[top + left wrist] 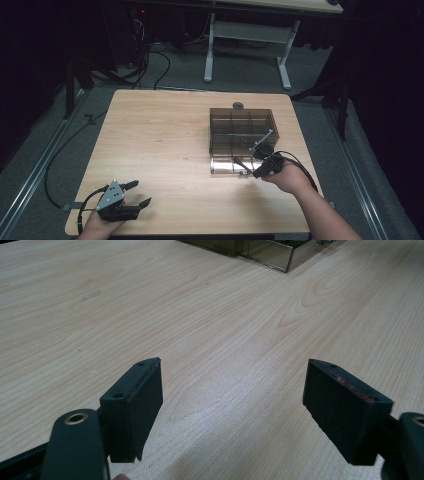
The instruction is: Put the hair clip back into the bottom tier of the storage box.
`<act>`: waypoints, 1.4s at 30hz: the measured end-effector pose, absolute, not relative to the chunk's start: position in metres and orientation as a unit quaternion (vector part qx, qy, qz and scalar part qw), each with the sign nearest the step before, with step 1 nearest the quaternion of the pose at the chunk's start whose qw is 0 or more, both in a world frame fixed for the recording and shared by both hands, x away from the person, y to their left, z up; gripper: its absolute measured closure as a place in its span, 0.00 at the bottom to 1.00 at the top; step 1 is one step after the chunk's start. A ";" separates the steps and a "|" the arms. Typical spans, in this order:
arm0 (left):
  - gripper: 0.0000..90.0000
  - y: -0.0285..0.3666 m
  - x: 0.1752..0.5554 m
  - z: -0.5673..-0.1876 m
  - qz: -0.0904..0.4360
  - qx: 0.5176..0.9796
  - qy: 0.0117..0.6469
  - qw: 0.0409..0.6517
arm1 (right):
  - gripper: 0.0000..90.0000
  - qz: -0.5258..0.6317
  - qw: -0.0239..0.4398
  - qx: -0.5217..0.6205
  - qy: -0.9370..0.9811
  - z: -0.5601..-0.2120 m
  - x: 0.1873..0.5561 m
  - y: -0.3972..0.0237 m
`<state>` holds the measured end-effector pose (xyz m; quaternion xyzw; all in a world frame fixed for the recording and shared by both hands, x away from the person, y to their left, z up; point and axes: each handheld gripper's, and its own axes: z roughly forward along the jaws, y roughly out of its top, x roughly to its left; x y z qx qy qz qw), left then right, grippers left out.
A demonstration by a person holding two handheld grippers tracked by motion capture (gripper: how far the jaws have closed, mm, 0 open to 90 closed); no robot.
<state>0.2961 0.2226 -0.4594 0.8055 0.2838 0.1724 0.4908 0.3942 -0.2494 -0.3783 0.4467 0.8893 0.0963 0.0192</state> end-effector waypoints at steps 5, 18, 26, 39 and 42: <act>0.27 0.223 0.296 -0.460 0.172 0.805 0.285 0.491 | 0.84 0.094 0.013 0.458 0.884 -0.382 0.391 -0.251; 0.27 0.223 0.296 -0.459 0.172 0.805 0.284 0.491 | 0.70 0.159 0.049 0.466 0.869 -0.394 0.372 -0.253; 0.27 0.223 0.296 -0.460 0.172 0.805 0.285 0.491 | 0.65 0.239 0.095 0.471 0.844 -0.411 0.346 -0.261; 0.27 0.223 0.297 -0.459 0.176 0.800 0.291 0.494 | 0.62 0.350 0.178 0.461 0.795 -0.430 0.314 -0.261; 0.27 0.224 0.297 -0.459 0.176 0.800 0.292 0.494 | 0.61 0.382 0.200 0.463 0.774 -0.439 0.307 -0.259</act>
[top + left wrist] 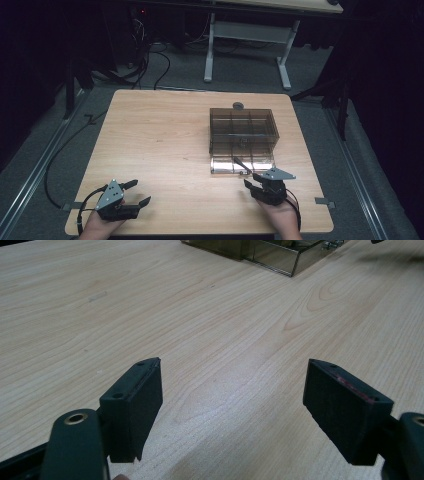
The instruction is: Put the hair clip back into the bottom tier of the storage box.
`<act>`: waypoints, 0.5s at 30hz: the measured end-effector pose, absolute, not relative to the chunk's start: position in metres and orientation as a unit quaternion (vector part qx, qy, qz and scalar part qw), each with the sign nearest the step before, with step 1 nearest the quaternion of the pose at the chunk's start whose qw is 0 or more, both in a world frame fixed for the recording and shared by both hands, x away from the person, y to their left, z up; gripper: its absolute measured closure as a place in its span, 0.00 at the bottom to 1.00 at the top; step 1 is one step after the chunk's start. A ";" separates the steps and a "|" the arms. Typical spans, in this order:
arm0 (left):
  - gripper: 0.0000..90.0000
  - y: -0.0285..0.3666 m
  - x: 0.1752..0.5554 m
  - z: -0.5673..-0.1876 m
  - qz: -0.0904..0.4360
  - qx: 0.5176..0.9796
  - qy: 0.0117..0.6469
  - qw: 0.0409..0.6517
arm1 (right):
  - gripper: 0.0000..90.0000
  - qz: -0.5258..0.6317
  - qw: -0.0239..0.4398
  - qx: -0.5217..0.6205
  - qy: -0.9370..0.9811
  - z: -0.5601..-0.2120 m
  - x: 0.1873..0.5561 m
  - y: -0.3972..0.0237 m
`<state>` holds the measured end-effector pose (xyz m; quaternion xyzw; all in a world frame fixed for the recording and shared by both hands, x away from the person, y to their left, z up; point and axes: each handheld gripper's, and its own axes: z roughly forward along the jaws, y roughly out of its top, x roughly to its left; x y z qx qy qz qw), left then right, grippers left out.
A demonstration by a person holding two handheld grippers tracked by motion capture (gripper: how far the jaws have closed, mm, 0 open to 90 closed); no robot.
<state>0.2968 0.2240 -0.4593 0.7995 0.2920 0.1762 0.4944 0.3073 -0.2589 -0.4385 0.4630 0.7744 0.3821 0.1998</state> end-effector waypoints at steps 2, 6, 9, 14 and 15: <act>0.27 0.224 0.297 -0.459 0.178 0.799 0.291 0.495 | 0.61 0.397 0.208 0.467 0.762 -0.444 0.304 -0.259; 0.27 0.224 0.296 -0.460 0.182 0.798 0.294 0.494 | 0.60 0.444 0.230 0.471 0.727 -0.453 0.292 -0.262; 0.27 0.223 0.297 -0.460 0.185 0.798 0.295 0.491 | 0.60 0.462 0.241 0.468 0.713 -0.451 0.286 -0.265; 0.27 0.222 0.297 -0.460 0.185 0.801 0.294 0.488 | 0.58 0.473 0.245 0.461 0.710 -0.453 0.284 -0.264; 0.27 0.222 0.297 -0.460 0.185 0.801 0.294 0.488 | 0.58 0.466 0.245 0.463 0.713 -0.453 0.284 -0.263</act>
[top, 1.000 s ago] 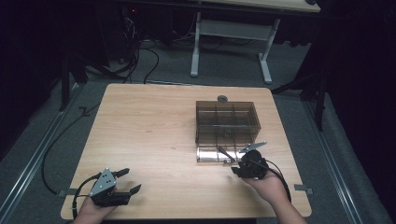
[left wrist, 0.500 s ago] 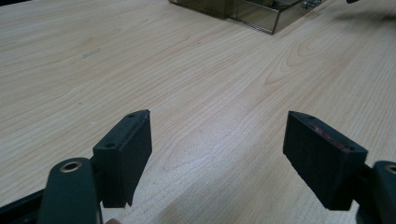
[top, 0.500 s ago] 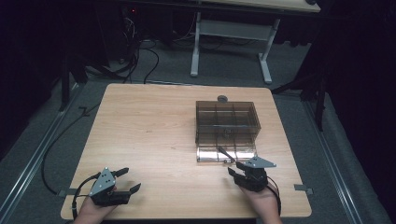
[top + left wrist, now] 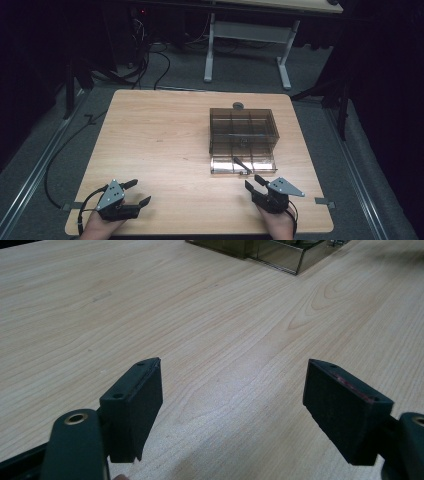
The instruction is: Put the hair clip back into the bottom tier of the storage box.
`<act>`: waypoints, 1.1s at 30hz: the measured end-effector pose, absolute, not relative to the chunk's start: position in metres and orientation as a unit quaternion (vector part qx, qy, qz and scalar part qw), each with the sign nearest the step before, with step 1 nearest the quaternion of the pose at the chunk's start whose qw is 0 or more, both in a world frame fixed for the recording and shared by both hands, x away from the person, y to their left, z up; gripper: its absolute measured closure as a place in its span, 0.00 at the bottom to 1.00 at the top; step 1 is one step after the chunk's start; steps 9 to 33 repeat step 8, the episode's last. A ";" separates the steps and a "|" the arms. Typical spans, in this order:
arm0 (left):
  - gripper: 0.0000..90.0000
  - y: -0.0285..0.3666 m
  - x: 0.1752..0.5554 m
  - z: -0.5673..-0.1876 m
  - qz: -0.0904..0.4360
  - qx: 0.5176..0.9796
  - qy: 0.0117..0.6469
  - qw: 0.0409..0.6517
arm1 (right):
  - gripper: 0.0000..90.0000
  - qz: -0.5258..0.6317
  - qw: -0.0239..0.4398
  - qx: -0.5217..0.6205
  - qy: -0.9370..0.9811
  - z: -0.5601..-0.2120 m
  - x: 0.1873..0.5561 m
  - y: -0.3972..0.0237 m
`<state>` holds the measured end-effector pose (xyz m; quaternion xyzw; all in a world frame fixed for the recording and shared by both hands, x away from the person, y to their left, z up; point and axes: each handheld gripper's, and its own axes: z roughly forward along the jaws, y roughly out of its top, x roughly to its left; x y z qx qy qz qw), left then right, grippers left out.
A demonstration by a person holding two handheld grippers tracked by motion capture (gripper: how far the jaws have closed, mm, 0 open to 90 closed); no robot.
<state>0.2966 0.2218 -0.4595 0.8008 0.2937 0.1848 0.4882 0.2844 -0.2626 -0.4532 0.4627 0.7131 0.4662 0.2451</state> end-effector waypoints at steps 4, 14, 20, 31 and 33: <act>0.27 0.222 0.296 -0.460 0.187 0.800 0.293 0.488 | 0.58 0.450 0.256 0.448 0.729 -0.453 0.285 -0.257; 0.27 0.222 0.296 -0.460 0.186 0.800 0.292 0.491 | 0.58 0.456 0.252 0.453 0.724 -0.453 0.285 -0.259; 0.27 0.222 0.296 -0.460 0.186 0.800 0.292 0.491 | 0.58 0.456 0.252 0.453 0.724 -0.453 0.285 -0.259; 0.27 0.222 0.296 -0.460 0.186 0.800 0.292 0.491 | 0.58 0.456 0.252 0.453 0.724 -0.453 0.285 -0.259; 0.27 0.222 0.296 -0.460 0.186 0.800 0.292 0.491 | 0.58 0.456 0.252 0.453 0.724 -0.453 0.285 -0.259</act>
